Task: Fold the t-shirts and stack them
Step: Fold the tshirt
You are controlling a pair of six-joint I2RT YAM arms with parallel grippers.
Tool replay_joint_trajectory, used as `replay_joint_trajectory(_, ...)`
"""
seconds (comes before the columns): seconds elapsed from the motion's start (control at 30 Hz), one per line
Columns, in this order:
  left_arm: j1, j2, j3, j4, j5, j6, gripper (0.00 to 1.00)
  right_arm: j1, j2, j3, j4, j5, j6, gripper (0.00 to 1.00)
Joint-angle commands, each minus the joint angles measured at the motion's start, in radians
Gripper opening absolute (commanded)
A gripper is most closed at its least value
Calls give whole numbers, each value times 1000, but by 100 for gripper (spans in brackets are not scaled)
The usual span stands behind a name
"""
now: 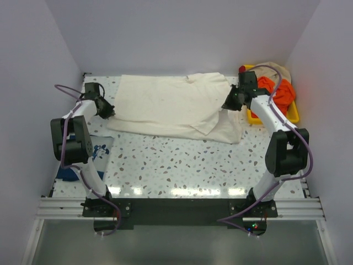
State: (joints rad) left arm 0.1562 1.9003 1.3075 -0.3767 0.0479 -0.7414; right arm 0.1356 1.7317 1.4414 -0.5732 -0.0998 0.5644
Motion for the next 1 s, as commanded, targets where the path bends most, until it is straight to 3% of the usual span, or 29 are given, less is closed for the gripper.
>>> replay_joint_trajectory(0.0,14,-15,21,45,20,-16,0,-19,-21,-10,47,-21,-14,0)
replay_joint_trajectory(0.97,63,-1,36,88,112,-30,0,-90,-35,-62,85,-55,-12,0)
